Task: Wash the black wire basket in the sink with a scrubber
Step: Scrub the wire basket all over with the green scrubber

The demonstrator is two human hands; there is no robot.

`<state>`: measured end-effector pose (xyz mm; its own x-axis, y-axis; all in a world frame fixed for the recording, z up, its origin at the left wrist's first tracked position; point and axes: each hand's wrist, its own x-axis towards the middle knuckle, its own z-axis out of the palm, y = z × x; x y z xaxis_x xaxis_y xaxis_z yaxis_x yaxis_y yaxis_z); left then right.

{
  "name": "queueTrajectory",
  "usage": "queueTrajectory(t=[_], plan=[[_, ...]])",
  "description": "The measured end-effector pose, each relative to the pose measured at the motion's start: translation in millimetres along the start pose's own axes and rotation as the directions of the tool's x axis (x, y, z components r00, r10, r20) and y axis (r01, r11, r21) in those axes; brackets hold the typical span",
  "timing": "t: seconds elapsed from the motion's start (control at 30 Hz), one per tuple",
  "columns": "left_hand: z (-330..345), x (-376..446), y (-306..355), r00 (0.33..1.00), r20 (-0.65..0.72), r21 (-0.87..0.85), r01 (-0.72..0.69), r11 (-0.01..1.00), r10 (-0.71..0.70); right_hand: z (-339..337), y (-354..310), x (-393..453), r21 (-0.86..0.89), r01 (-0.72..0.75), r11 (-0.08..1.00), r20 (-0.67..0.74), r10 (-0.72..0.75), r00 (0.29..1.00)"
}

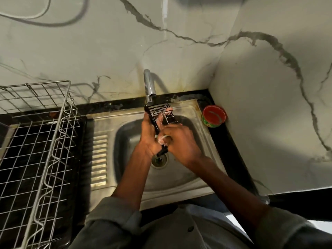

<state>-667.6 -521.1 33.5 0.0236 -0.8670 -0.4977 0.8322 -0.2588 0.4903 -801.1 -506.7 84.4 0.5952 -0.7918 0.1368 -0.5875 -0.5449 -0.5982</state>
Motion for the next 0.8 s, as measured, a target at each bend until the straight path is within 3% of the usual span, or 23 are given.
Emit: queueTrajectory(t=[0.17, 0.33, 0.5, 0.63, 0.8], plan=[[14.6, 5.7, -19.0, 0.998, -0.035, 0.085, 0.051, 0.995, -0.048, -6.0, 16.0, 66.7, -0.105, -0.081, 0.991, -0.257, 0.051, 0.965], [9.4, 16.9, -9.5, 0.997, -0.044, -0.013, -0.065, 0.998, 0.064, -5.5, 16.7, 70.4, -0.155, -0.063, 0.986, -0.210, 0.029, 0.977], [0.9, 19.3, -2.3, 0.992, -0.115, 0.031, -0.052, 0.998, 0.056, 4.9, 21.1, 12.6, -0.187, -0.101, 0.977, -0.168, 0.069, 0.983], [14.1, 12.7, -14.1, 0.997, -0.082, 0.179, 0.009, 0.984, 0.006, -11.1, 28.1, 73.1, -0.245, -0.188, 0.951, -0.237, 0.130, 0.963], [10.6, 19.1, 2.7, 0.997, -0.070, 0.098, -0.021, 0.995, 0.028, -14.7, 20.3, 94.1, -0.325, -0.116, 0.939, -0.136, 0.076, 0.988]])
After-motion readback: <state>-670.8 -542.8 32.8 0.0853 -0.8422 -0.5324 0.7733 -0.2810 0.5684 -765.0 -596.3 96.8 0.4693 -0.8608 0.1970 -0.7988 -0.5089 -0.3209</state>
